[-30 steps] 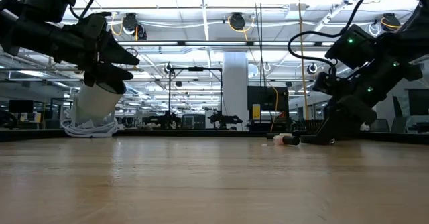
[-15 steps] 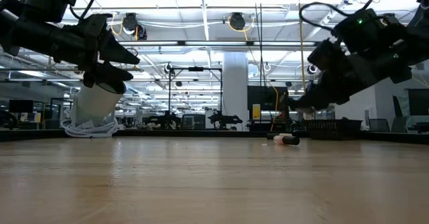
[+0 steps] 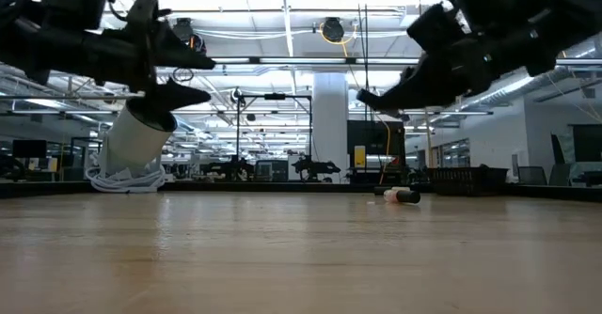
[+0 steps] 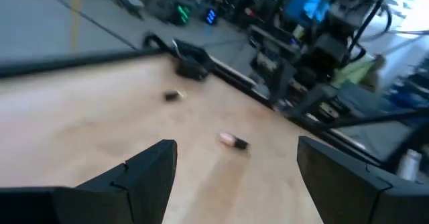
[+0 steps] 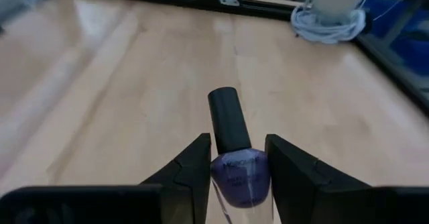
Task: Pick & Place Nail Polish
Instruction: Put the purple nail polish into the black bin
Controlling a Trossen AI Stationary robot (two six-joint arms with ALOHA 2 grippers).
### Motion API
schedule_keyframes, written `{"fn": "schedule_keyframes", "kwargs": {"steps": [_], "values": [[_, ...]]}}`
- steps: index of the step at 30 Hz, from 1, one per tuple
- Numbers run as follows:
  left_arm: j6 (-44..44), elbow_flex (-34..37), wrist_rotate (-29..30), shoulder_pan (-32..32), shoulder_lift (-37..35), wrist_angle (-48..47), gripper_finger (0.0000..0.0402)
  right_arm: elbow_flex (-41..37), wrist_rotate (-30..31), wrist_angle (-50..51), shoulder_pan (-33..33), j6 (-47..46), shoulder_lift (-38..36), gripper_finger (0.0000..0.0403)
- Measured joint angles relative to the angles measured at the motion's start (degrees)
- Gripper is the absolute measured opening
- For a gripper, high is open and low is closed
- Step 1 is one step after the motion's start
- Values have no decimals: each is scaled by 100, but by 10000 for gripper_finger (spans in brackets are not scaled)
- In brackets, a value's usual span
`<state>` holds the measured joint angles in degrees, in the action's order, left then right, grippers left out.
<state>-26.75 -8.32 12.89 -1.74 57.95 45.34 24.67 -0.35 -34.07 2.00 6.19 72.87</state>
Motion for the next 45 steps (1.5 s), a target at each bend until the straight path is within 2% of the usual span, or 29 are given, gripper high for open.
{"fn": "schedule_keyframes", "kwargs": {"steps": [5,12,16,24,31,36,45], "values": [[-402,-689,-606,180,1129,195,296,574,1154,823,-476,670,56,110],[-41,-2389,-669,308,2785,212,296,896,2288,882,-889,1454,124,110],[-862,-3269,-689,289,3561,158,296,894,2783,936,-1071,1656,122,110],[-1159,-4431,-740,291,4766,108,296,891,2886,900,-1154,1762,120,110],[-1310,-5098,-713,291,5355,105,296,891,2885,910,-1156,1753,120,110],[-1337,-5384,-727,282,5573,47,296,878,2934,960,-1190,1761,111,110],[-1350,-5484,-694,134,5576,-321,295,894,2863,972,-1199,1787,121,110]]}}
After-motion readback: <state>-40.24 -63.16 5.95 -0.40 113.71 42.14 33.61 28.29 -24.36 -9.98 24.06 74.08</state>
